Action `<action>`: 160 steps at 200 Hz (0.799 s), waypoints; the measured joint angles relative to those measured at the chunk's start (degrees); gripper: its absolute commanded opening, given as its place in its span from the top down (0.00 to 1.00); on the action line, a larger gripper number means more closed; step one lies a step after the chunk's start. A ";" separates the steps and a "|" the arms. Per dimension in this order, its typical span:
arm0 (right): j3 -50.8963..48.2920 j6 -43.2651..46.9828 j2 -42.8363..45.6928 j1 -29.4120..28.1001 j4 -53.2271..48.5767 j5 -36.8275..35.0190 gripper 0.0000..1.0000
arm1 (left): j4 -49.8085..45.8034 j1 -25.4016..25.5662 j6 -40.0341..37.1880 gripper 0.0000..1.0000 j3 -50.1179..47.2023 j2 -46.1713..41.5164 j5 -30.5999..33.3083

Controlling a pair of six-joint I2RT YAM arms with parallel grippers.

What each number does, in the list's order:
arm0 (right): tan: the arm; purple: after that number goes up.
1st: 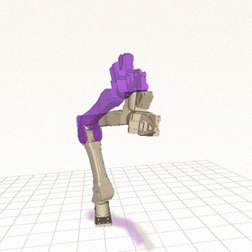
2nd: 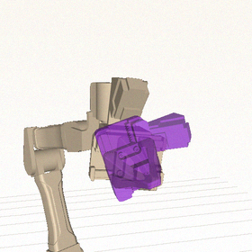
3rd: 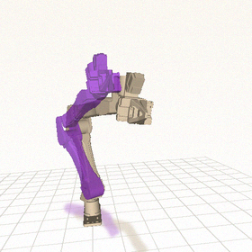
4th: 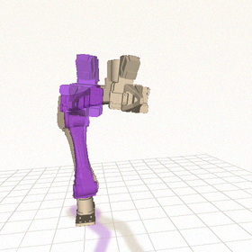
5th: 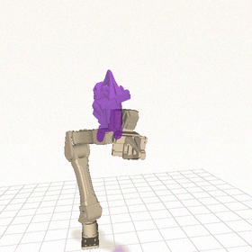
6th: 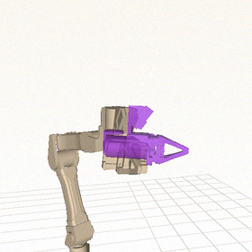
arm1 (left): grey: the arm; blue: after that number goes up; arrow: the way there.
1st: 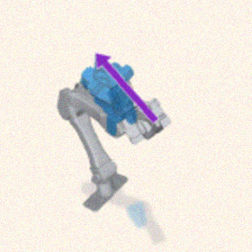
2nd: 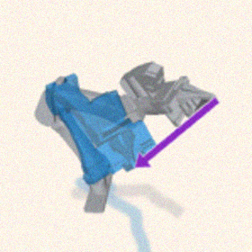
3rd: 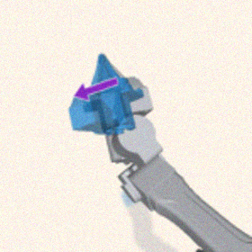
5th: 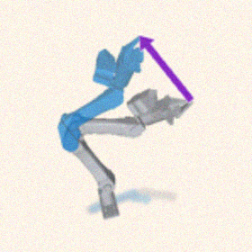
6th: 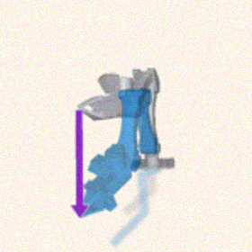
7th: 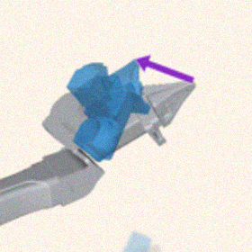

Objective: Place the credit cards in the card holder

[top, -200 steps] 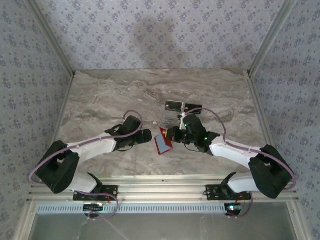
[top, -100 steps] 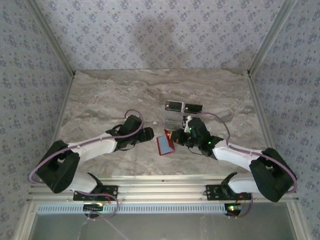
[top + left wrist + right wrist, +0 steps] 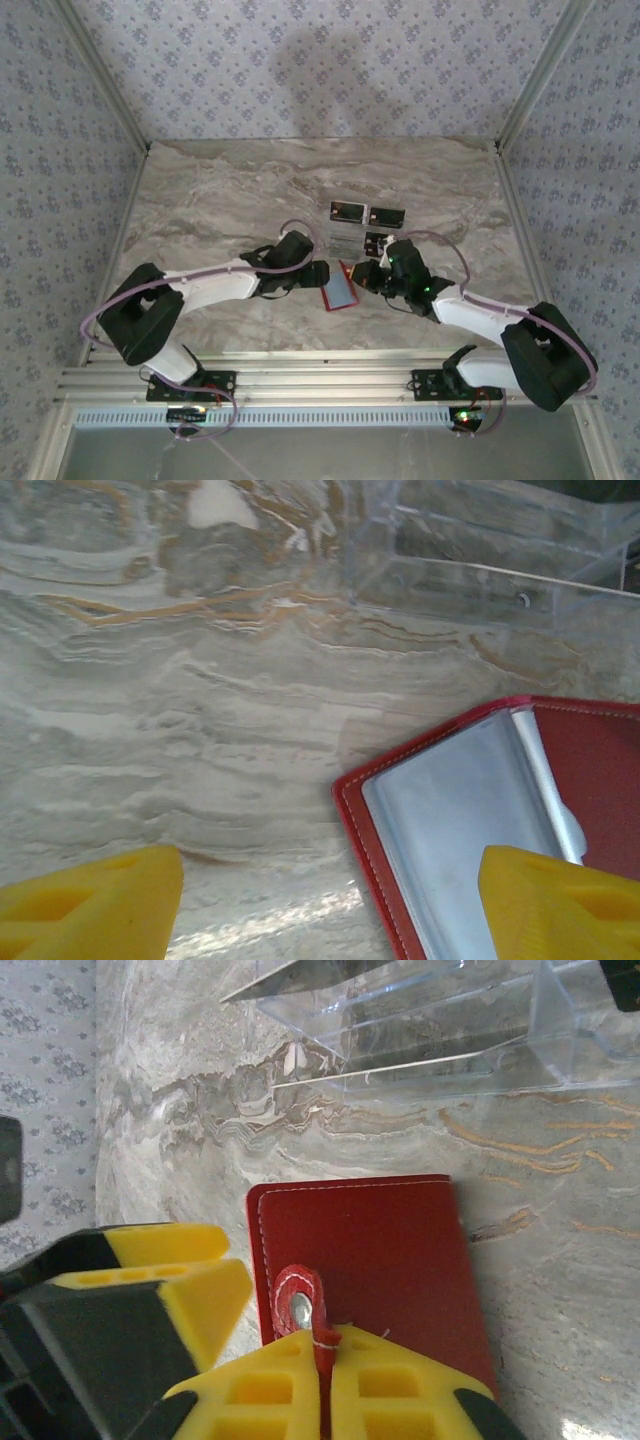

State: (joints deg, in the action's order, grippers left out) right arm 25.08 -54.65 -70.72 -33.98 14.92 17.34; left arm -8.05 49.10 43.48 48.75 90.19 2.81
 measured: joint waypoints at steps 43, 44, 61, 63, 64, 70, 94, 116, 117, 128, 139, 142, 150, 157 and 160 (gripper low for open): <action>-0.28 0.74 5.18 0.48 -3.85 -1.05 0.41 | -1.22 2.01 -0.85 0.22 4.87 4.61 0.24; -0.28 0.83 5.46 0.48 -4.15 -1.03 0.41 | -1.25 2.03 -0.85 0.22 4.94 4.68 0.24; -0.31 1.99 8.92 0.48 -7.30 -1.68 0.35 | -1.36 2.45 -1.05 0.22 6.64 5.55 0.24; -0.33 1.97 9.46 0.48 -7.85 -1.79 0.35 | -1.38 2.47 -1.07 0.22 6.84 5.66 0.24; -0.33 1.97 9.64 0.48 -8.09 -1.86 0.35 | -1.38 2.49 -1.07 0.22 6.91 5.70 0.24; -0.33 2.45 11.06 0.48 -9.62 -2.16 0.33 | -1.38 2.67 -1.09 0.22 7.43 5.95 0.26; -0.31 4.59 15.50 -0.28 -16.17 -4.52 0.25 | -1.44 2.97 -1.46 0.22 9.20 7.04 0.24; -0.31 6.32 17.46 -3.21 -22.12 -7.67 0.20 | -1.75 3.23 -1.51 0.22 10.69 7.89 0.22; -0.31 6.36 17.49 -3.37 -22.29 -7.80 0.20 | -1.75 3.26 -1.53 0.22 10.75 7.93 0.22; -0.31 6.97 17.59 -5.42 -24.57 -9.62 0.20 | -1.90 3.41 -1.53 0.22 11.30 8.24 0.22; -0.31 7.50 17.53 -7.58 -26.53 -11.76 0.19 | -2.05 3.54 -1.53 0.22 11.67 8.50 0.20; -0.31 7.58 17.49 -8.09 -26.97 -12.24 0.19 | -2.08 3.56 -1.53 0.22 11.76 8.50 0.20; -0.31 7.80 17.16 -9.40 -27.76 -13.60 0.19 | -2.23 3.67 -1.53 0.22 11.85 8.57 0.22; -0.28 8.00 16.61 -10.38 -28.28 -14.71 0.19 | -2.43 3.76 -1.55 0.22 11.98 8.61 0.22; -0.28 8.07 16.24 -10.78 -28.46 -15.15 0.19 | -2.49 3.80 -1.55 0.22 12.09 8.63 0.22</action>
State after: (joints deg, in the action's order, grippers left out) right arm 24.80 -46.59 -54.48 -44.75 -13.54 2.20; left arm -10.55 52.90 41.93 60.84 98.83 3.03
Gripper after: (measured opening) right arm 0.805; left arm 0.777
